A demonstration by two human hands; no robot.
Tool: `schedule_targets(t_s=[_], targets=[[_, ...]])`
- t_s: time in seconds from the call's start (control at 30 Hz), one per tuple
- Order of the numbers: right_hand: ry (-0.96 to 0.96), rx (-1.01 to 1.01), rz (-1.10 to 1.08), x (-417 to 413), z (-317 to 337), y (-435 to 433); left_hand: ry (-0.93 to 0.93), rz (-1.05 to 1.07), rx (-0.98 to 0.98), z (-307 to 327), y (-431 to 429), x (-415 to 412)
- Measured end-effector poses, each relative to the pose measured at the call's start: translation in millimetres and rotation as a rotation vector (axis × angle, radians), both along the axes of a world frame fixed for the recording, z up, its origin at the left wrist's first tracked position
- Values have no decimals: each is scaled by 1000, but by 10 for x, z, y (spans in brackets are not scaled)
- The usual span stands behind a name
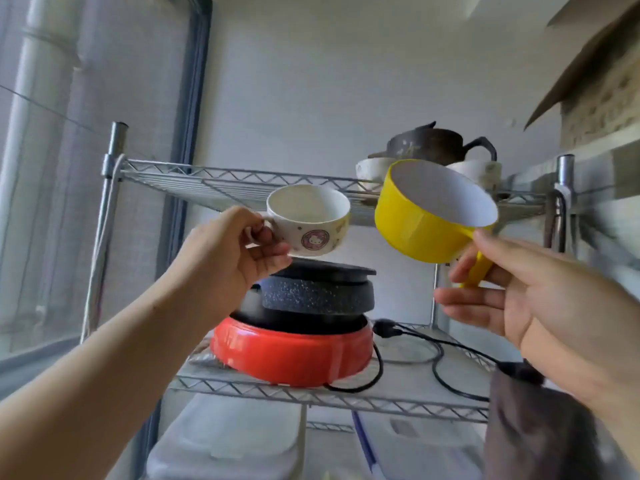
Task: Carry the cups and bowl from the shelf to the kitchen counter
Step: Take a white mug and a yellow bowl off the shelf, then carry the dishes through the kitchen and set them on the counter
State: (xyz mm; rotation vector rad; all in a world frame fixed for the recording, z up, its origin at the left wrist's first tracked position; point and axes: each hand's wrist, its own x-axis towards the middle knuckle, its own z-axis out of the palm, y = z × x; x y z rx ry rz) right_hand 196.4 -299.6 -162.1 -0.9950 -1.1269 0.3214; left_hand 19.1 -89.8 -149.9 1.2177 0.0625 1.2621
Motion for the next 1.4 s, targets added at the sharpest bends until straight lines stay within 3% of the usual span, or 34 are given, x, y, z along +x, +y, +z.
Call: schedule_targets(t_s=[0.2, 0.57, 0.97, 1.17, 1.4], targets=[[111, -168, -156, 33, -1048, -574, 121, -255, -50, -1083, -243, 260], [330, -484, -464, -339, -2697, -1435, 381, -482, -115, -2815, -798, 753], [597, -641, -913, -736, -3510, -2648, 602, -960, -159, -4046, -1762, 1277], [840, -644, -1152, -1018, -3841, -3425, 743, -1280, -147, -4354, -2619, 1507], [1120, -502, -1430, -1385, -4171, -4229, 934, -1479, -20, -4701, -3791, 1753]])
